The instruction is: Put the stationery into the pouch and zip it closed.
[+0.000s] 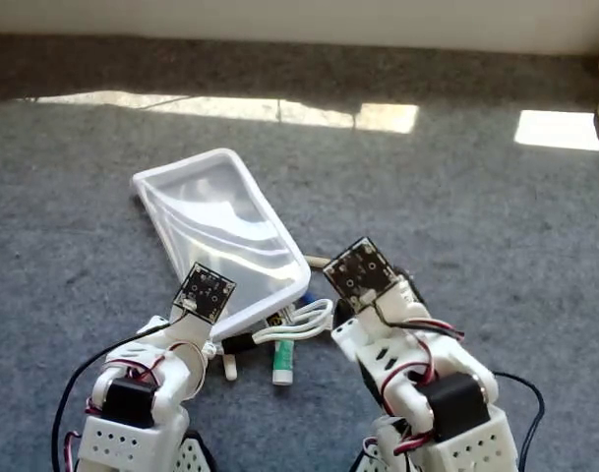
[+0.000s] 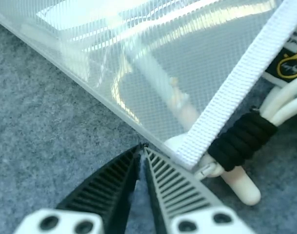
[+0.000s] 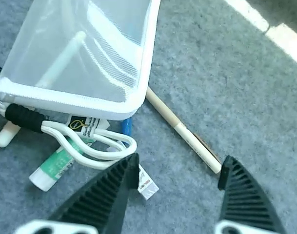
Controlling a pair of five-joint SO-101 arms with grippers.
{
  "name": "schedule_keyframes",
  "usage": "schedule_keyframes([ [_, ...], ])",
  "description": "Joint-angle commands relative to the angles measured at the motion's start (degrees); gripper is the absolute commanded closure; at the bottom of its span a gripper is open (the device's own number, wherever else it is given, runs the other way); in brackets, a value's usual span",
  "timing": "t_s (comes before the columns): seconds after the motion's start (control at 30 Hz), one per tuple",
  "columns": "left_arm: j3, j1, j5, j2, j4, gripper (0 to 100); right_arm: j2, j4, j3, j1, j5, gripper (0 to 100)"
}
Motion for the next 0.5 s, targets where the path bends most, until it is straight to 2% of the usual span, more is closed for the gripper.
schedule_keyframes([
  [0.0,1.1,0.1,0.5,-0.6,0.4,99,10.2,0.6,-9.2,-1.6,1.0,73.9],
  [0.1,1.1,0.1,0.5,-0.6,0.4,99,16.7,0.6,-12.4,-3.8,1.6,73.8],
  [0.47,1.1,0.1,0.5,-0.6,0.4,99,34.8,0.1,-14.1,-9.7,11.5,73.8],
])
